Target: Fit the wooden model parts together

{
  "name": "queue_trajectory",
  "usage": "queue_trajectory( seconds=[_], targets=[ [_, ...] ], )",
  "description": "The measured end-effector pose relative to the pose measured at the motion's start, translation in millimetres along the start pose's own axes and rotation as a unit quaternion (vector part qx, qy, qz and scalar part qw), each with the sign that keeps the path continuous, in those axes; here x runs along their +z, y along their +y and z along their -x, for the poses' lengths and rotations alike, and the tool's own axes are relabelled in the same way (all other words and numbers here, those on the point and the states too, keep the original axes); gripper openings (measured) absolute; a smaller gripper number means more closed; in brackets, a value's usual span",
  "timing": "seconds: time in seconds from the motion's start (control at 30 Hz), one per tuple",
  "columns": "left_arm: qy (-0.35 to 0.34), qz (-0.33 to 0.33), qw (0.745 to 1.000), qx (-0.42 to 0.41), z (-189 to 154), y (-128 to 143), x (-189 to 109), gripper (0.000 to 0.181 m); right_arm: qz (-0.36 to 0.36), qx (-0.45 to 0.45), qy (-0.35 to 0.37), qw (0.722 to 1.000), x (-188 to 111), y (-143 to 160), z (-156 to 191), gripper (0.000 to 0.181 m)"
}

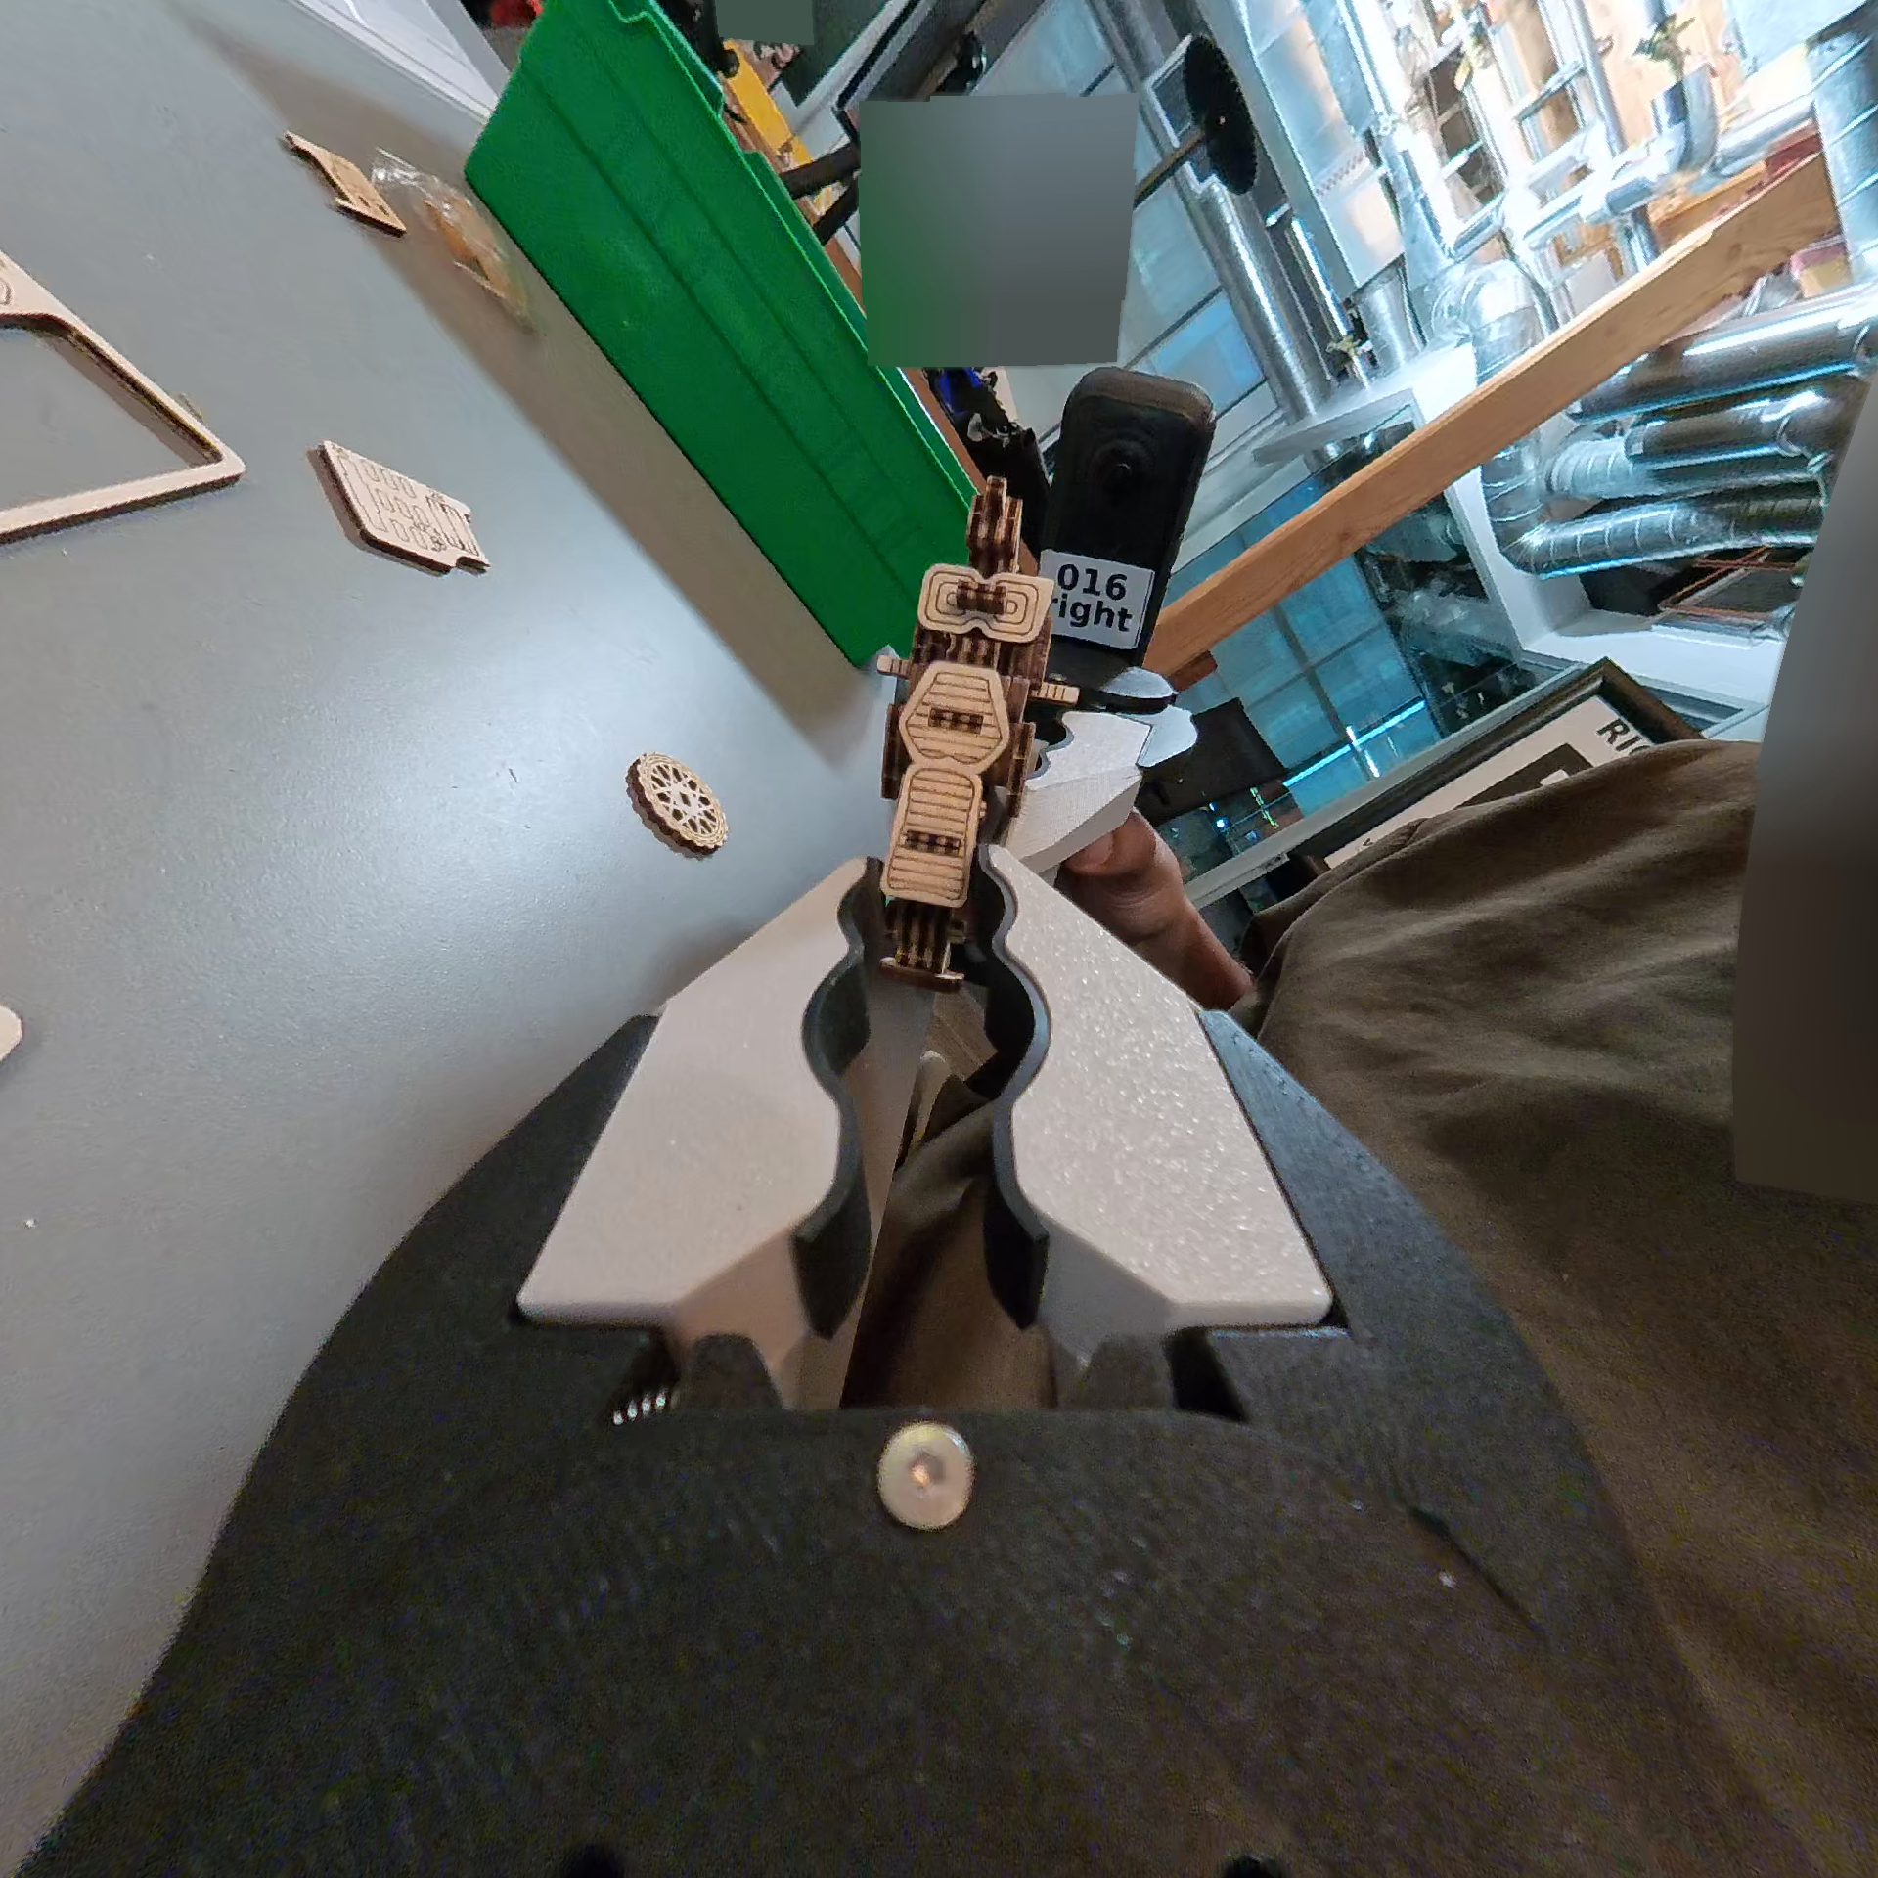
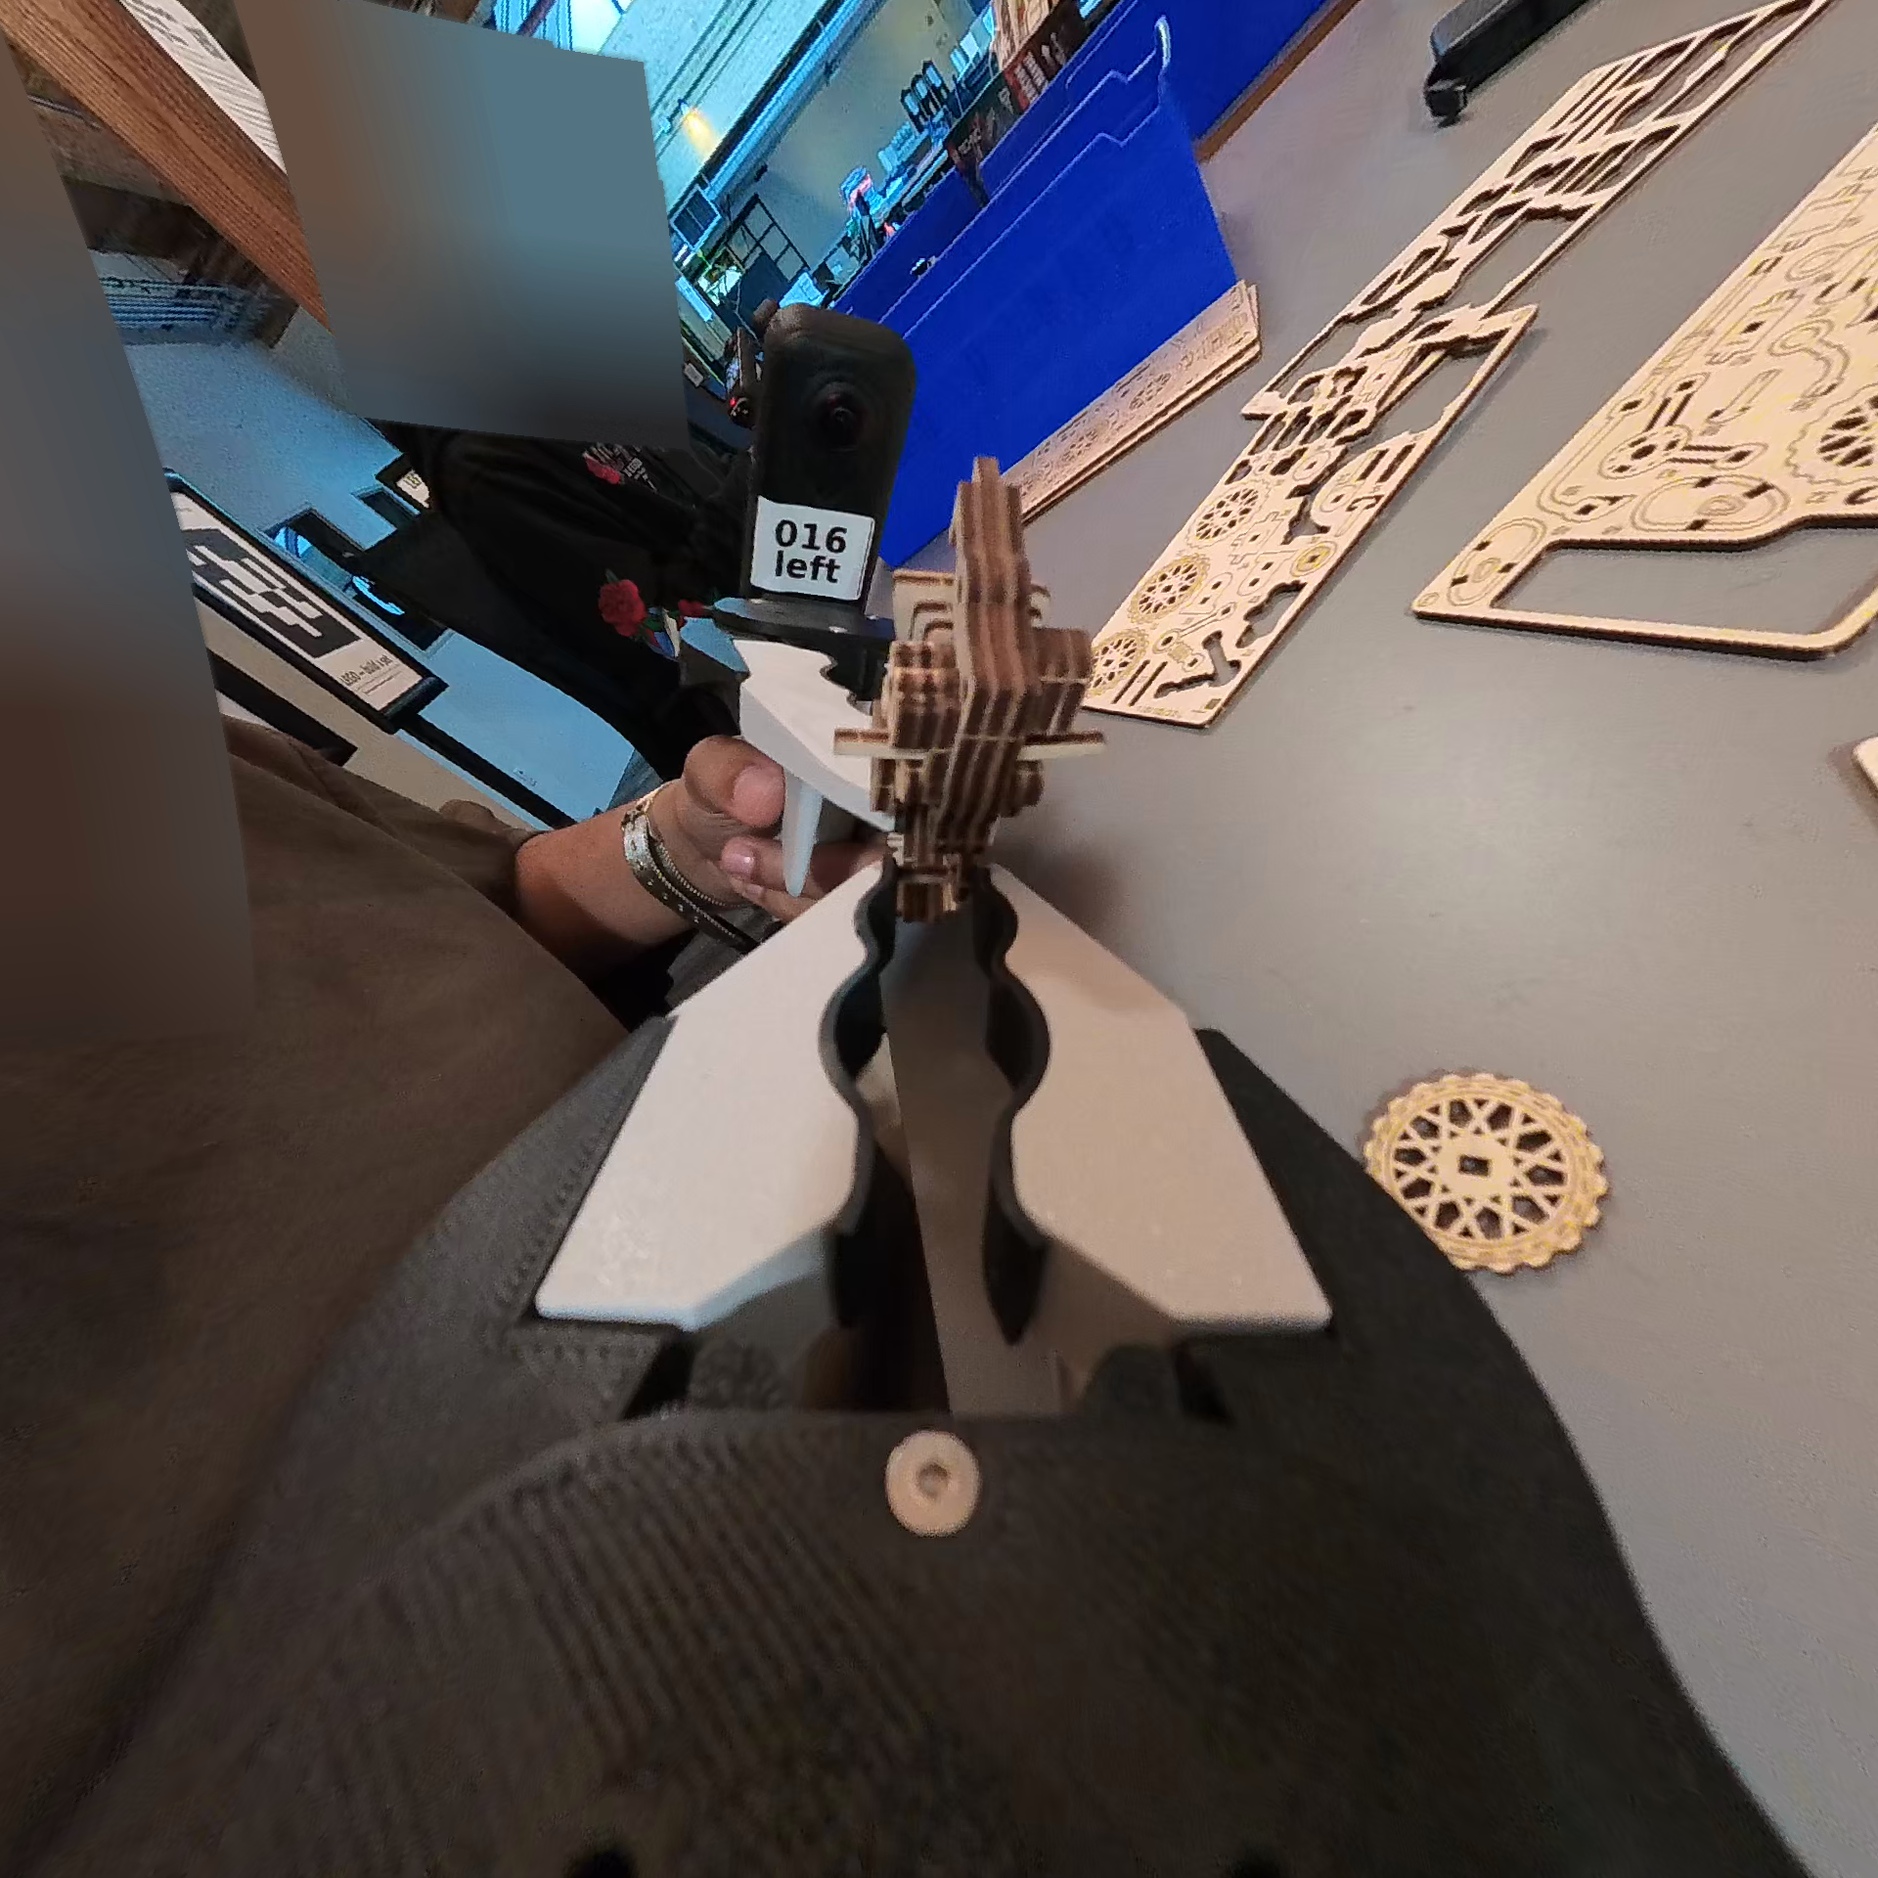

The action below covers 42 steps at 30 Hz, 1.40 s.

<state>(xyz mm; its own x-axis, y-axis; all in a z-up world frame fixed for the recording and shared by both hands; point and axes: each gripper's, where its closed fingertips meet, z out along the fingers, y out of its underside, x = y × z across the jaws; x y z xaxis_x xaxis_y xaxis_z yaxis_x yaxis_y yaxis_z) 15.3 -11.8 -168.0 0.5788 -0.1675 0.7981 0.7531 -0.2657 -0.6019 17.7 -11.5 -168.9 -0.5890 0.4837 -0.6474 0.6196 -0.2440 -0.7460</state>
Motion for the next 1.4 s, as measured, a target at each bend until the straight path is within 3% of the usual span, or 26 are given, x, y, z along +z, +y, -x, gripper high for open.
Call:
queue_trajectory(
  seconds=[0.47, 0.7, 0.87, 1.13, 1.4],
  targets=[
    [0.011, 0.022, 0.999, -0.030, 0.3, 9.3, 2.7, 0.015, 0.007, 0.019, -0.002, 1.000, -0.8, 4.1, -4.1, 0.013],
    [0.009, -0.002, 0.998, -0.058, 5.1, 2.6, 0.2, 0.015, -0.019, 0.019, 0.009, 1.000, -4.2, -4.3, -8.6, 0.018],
    [-0.030, -0.026, 0.998, -0.054, 17.3, -5.1, -5.1, 0.015, -0.031, 0.013, 0.035, 0.999, -9.7, -9.0, -15.8, 0.021],
    [-0.114, -0.047, 0.992, 0.036, 22.9, -9.8, -2.8, 0.015, -0.017, 0.017, 0.072, 0.997, 0.0, -2.4, -21.5, 0.012],
    [-0.163, -0.051, 0.979, 0.114, 18.6, -9.5, 3.3, 0.015, -0.031, 0.055, 0.057, 0.996, 2.4, -2.6, -21.7, 0.004]
  ],
)
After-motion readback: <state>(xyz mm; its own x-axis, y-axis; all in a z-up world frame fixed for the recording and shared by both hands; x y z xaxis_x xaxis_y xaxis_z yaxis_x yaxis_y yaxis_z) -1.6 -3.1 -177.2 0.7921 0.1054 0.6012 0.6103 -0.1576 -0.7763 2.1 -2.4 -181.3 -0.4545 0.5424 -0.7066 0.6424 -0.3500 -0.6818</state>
